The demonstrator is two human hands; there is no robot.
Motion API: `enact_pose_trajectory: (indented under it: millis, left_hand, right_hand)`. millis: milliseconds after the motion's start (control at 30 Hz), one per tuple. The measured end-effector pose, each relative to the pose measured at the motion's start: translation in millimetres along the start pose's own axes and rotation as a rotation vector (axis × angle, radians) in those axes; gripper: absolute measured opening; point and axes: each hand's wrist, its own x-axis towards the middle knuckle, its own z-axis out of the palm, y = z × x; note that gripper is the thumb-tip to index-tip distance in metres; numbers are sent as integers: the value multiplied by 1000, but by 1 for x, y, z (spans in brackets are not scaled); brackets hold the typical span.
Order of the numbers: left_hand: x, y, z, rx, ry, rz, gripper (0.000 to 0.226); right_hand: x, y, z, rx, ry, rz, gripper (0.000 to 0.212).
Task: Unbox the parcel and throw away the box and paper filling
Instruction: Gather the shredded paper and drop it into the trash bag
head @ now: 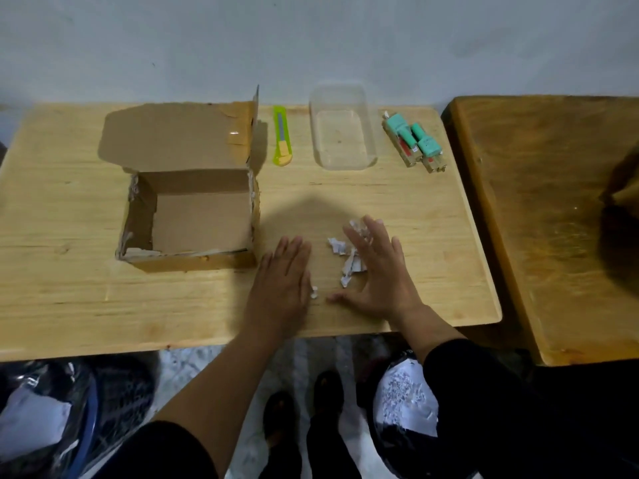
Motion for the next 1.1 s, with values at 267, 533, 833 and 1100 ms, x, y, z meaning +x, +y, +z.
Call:
enact_pose_trajectory:
  millis: [267,533,833,1100]
  left_hand:
    - [0,-3,-2,-38,-16,-4,54]
    - [0,-1,-7,-53,-25,12,57]
    - [1,0,-6,-9,12,18,52]
    - [1,0,-5,-14,0,0,52]
  right_hand:
    - [11,-5,9,-71,9,-115,100]
    - [13,-20,24,-205,73,-126,70]
    - [24,6,19,-112,331,-139,25]
    - [12,15,5,-155,197,-139,64]
